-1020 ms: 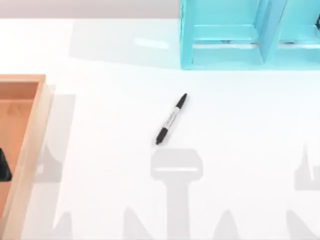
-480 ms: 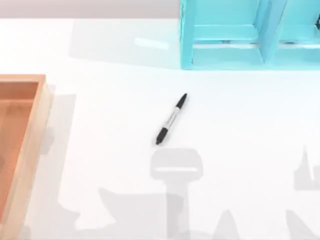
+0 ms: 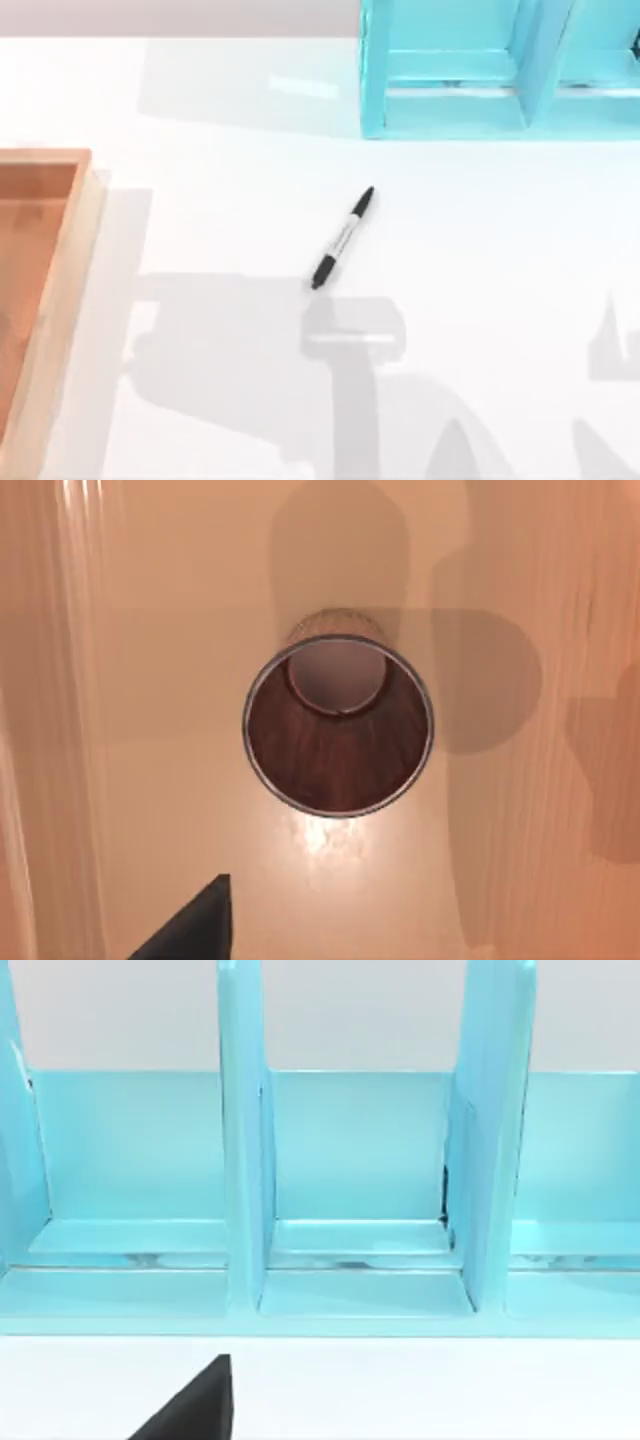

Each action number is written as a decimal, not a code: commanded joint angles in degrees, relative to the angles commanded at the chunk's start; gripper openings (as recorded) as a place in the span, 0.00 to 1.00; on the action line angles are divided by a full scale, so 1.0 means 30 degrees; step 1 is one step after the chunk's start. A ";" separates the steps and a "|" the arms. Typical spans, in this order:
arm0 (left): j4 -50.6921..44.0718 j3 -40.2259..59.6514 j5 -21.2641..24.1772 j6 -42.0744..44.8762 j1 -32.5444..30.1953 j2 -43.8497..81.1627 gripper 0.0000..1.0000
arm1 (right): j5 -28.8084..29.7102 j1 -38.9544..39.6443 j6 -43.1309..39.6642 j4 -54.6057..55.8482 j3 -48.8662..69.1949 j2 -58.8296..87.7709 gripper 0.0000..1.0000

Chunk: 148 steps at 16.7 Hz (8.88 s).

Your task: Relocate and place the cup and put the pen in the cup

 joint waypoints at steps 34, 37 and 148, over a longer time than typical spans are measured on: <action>0.5939 -0.4367 0.0026 0.0381 0.0293 0.3343 0.25 | 0.0000 0.0000 0.0000 0.0000 0.0000 0.0000 1.00; 0.5939 -0.4367 0.0026 0.0381 0.0293 0.3343 0.02 | 0.0000 0.0000 0.0000 0.0000 0.0000 0.0000 1.00; -0.2793 1.7849 -0.3898 -0.8950 -1.7844 1.6086 1.00 | 0.0000 0.0000 0.0000 0.0000 0.0000 0.0000 1.00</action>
